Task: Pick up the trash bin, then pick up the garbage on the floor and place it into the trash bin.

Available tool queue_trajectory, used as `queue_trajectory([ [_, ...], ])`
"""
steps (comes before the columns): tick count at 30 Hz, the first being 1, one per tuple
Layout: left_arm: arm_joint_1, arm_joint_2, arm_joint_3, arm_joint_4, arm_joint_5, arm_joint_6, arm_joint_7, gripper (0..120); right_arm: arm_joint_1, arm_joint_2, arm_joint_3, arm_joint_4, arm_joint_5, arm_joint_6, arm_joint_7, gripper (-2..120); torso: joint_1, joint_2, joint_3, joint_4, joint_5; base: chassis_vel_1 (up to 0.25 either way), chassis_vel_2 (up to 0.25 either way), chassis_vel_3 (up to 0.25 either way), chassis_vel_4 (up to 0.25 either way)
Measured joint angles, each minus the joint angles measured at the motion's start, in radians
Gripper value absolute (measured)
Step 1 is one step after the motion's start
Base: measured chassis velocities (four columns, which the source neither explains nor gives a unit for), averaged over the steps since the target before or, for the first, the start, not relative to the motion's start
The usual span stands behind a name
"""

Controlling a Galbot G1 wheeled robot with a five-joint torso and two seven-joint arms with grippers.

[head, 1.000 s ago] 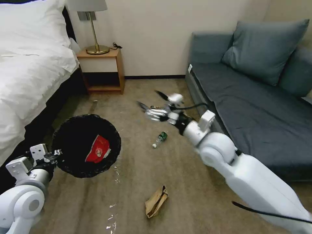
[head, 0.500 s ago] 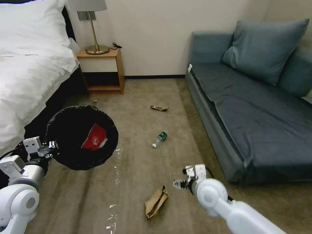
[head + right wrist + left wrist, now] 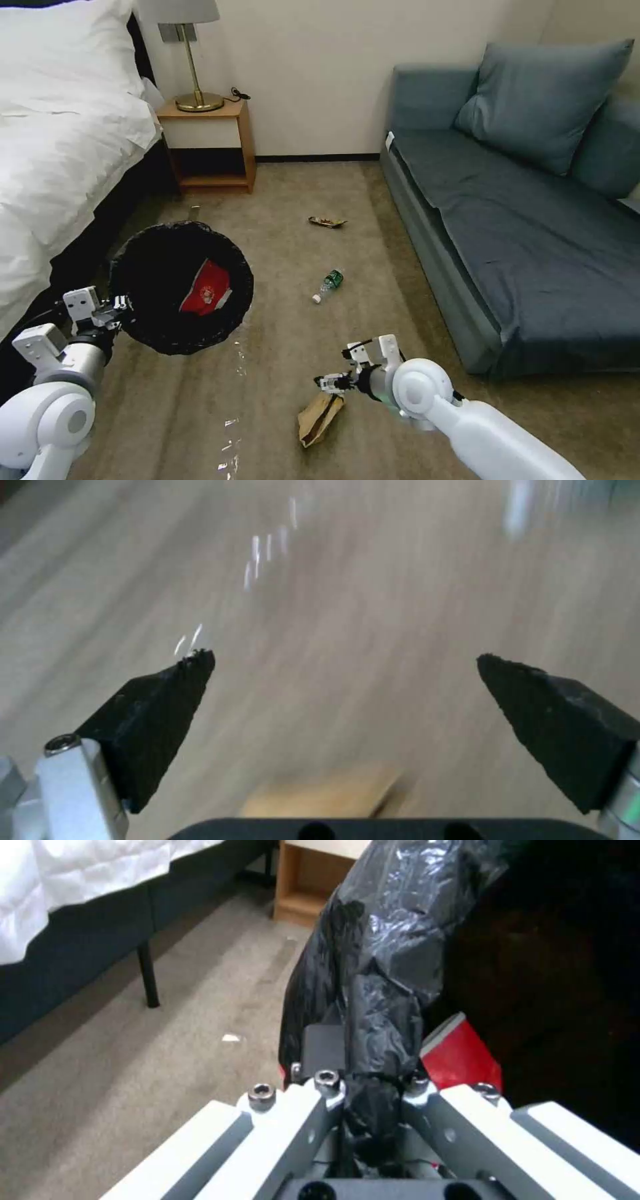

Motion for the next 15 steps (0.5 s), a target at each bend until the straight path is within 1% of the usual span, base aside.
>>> queue_trajectory([
  [1,0.0,0.0,0.0,0.0,0.0,0.0,0.0,1,0.0,0.0,0.0,0.0,0.0,0.0,0.0,100,0.0,0.0,0.0,0.0,0.0,0.0,0.0,0.0,0.0],
  [3,-0.001,-0.004,0.001,0.004,0.005,-0.001,0.0,1,0.066,-0.004,-0.008,-0.091,-0.181,0.155,-0.187,100,0.0,0.0,0.0,-0.0001,0.0002,0.0,0.0,0.0,0.0],
  [4,-0.001,-0.004,0.001,0.004,0.005,-0.001,0.0,1,0.066,-0.004,-0.008,-0.091,-0.181,0.155,-0.187,100,0.0,0.0,0.0,-0.0001,0.0002,0.0,0.0,0.0,0.0],
  [5,-0.002,-0.008,0.0,0.006,0.008,-0.001,-0.001,1,0.172,-0.004,-0.014,-0.196,-0.392,0.333,-0.424,100,0.0,0.0,0.0,0.0006,-0.0002,0.0,0.0,0.0,0.0],
  [6,-0.002,-0.008,-0.001,0.006,0.009,-0.001,-0.001,1,0.226,-0.002,-0.023,-0.237,-0.48,0.433,-0.55,100,0.0,0.0,0.0,0.0005,-0.0003,0.0,0.0,0.0,0.0],
  [7,-0.002,-0.008,-0.001,0.006,0.009,-0.001,-0.001,1,0.226,-0.002,-0.023,-0.237,-0.48,0.433,-0.55,100,0.0,0.0,0.0,0.0005,-0.0003,0.0,0.0,0.0,0.0],
  [8,-0.002,-0.009,-0.003,0.003,0.011,-0.001,-0.001,1,0.277,0.003,-0.028,-0.264,-0.584,0.522,-0.665,100,0.0,0.0,0.0,0.0006,0.0,0.0,0.0,0.0,0.0],
  [9,-0.001,-0.009,-0.005,0.001,0.012,-0.002,-0.001,1,0.3,0.006,-0.029,-0.274,-0.635,0.563,-0.729,100,0.0,0.0,0.0,0.0005,-0.0001,0.0,0.0,0.0,0.0],
  [10,-0.001,-0.009,-0.005,0.001,0.012,-0.002,-0.001,1,0.3,0.006,-0.029,-0.274,-0.635,0.563,-0.729,100,0.0,0.0,0.0,0.0005,-0.0001,0.0,0.0,0.0,0.0],
  [11,0.003,-0.013,-0.012,-0.004,0.013,-0.004,-0.001,1,0.342,0.014,-0.045,-0.292,-0.765,0.653,-0.839,100,0.0,0.0,0.0,0.0006,-0.0003,0.0,0.0,0.0,0.0],
  [12,0.006,-0.016,-0.017,-0.005,0.013,-0.005,-0.001,1,0.351,0.019,-0.052,-0.292,-0.86,0.709,-0.891,100,0.0,0.0,0.0,0.0006,-0.0001,0.0,0.0,0.0,0.0],
  [13,0.011,-0.018,-0.021,-0.005,0.014,-0.007,-0.001,1,0.348,0.023,-0.053,-0.28,-0.969,0.766,-0.926,100,0.0,0.0,0.0,0.0005,0.0001,0.0,0.0,0.0,0.0],
  [14,0.011,-0.018,-0.021,-0.005,0.014,-0.007,-0.001,1,0.348,0.023,-0.053,-0.28,-0.969,0.766,-0.926,100,0.0,0.0,0.0,0.0005,0.0001,0.0,0.0,0.0,0.0],
  [15,0.014,-0.019,-0.025,-0.005,0.014,-0.008,-0.001,1,0.335,0.023,-0.052,-0.256,-1.064,0.797,-0.934,100,0.0,0.0,0.0,0.0005,-0.0002,0.0,0.0,0.0,0.0],
])
